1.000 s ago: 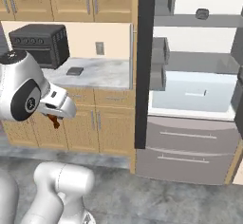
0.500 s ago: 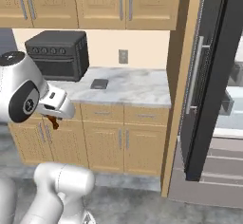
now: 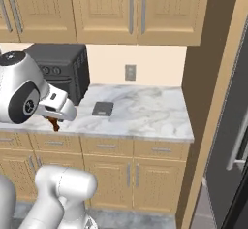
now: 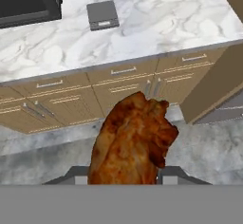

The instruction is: Take the chicken drumstick from the fridge and place it on the digital scale on the counter by the fridge. Wait a few seconds for a reading, then move it to the plate on the dining counter.

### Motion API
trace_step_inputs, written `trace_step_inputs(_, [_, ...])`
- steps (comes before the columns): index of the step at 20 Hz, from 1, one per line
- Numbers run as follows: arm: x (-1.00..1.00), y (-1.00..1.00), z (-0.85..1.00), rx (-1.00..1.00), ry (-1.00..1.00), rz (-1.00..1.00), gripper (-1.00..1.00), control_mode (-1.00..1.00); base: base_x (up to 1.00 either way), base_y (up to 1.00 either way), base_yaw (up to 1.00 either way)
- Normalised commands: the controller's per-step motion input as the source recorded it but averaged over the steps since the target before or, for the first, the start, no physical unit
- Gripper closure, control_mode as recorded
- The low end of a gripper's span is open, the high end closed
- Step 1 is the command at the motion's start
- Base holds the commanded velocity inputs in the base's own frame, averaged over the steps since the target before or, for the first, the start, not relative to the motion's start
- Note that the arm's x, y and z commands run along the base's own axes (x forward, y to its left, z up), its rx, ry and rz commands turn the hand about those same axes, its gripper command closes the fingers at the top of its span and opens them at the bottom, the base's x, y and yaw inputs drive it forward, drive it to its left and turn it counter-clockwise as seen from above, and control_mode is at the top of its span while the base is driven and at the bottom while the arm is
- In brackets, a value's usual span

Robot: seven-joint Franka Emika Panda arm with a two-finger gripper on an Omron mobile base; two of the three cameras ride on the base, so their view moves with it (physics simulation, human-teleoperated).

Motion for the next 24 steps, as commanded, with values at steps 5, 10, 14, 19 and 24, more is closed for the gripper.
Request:
trace_step_inputs(5, [0.0, 0.0, 0.0, 0.0, 0.0, 0.0, 1.0, 1.0, 0.8, 0.06, 0.0])
trace_step_inputs(10, [0.0, 0.0, 0.0, 0.0, 0.0, 0.0, 1.0, 1.0, 0.71, 0.0, 0.0])
trace_step_inputs(14, [0.55, -0.09, -0.24, 0.03, 0.1, 0.02, 1.0, -1.0, 0.0, 0.0, 0.0])
trace_step_inputs(19, [0.81, -0.18, -0.61, 0.01, 0.09, 0.15, 1.0, -1.0, 0.0, 0.0, 0.0])
trace_step_inputs(24, [0.93, -0.01, -0.86, 0.0, 0.15, 0.21, 1.0, -1.0, 0.0, 0.0, 0.0])
